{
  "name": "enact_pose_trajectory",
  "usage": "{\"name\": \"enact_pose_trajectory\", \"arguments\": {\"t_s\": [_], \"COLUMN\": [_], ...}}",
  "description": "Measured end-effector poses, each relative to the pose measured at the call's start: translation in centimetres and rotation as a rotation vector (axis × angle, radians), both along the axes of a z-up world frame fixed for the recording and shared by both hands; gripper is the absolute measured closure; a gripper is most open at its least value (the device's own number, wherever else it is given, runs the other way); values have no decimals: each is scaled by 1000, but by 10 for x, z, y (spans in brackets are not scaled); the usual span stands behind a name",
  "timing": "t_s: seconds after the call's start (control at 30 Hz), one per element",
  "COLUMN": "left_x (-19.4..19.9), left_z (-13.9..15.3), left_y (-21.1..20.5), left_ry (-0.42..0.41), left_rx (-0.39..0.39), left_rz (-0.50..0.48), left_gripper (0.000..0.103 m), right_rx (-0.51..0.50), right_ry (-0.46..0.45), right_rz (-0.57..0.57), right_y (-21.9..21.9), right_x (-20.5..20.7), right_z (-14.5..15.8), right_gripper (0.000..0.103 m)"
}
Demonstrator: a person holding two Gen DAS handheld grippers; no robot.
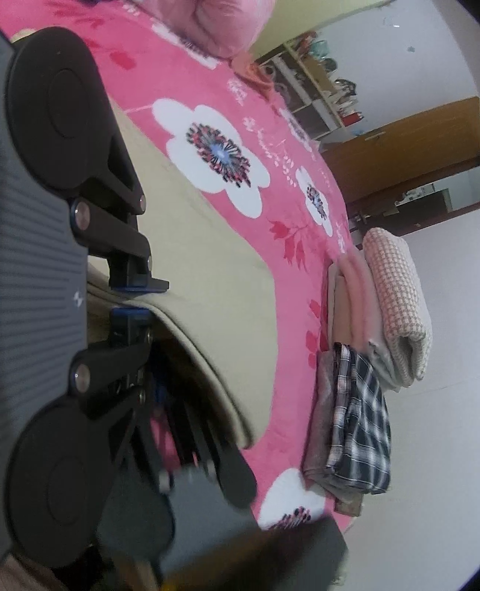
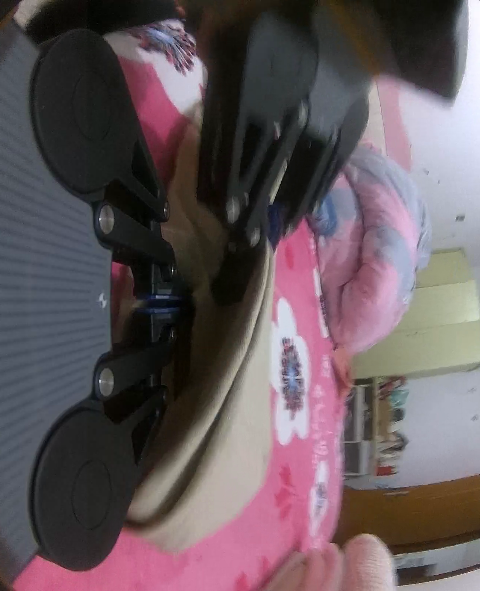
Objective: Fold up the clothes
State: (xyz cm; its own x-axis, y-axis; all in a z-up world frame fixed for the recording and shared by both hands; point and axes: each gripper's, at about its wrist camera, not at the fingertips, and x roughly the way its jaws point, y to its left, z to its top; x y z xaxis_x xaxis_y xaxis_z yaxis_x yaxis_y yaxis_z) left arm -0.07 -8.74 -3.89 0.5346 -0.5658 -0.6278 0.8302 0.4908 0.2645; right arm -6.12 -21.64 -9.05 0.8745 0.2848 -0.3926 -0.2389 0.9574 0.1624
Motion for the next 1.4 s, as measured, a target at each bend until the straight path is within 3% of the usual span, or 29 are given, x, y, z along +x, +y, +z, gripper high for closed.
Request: {"name": "enact_pose_trajectory", "arguments": {"t_s": [0.1,0.27,0.37,0.5,0.63,0.77,0.87,0.97,1.1,1.3,1.4], "left_x": [5,14,16,16,15,17,20,21,21,18,20], "left_z": [2,4,4,5,6,5,5,5,4,2,4], "left_y": [4,10,13,16,17,17,18,19,20,18,21], "left_ry": [24,74,88,103,96,111,134,140,147,147,152], "left_rx": [-29,-72,-86,-106,-103,-114,-122,-132,-140,-128,-143], "left_rz": [9,18,15,19,15,19,21,25,24,25,23], "left_gripper": [95,95,95,96,96,96,96,96,96,97,96], "right_rx": [34,13,15,6,72,114,208,189,175,261,275], "right_ry": [31,11,-37,-33,45,43,71,72,1,86,82], "right_rz": [-15,-46,-7,65,-45,-83,-83,-72,-100,-189,-200], "right_y": [0,-7,-10,4,-3,-1,-5,-8,-18,-17,-19], "right_x": [13,-18,-38,-21,12,14,21,12,-13,35,25], "right_z": [-3,3,8,6,-3,-5,-12,-9,2,-14,-12], "right_gripper": [101,99,99,99,94,93,91,91,90,91,91]}}
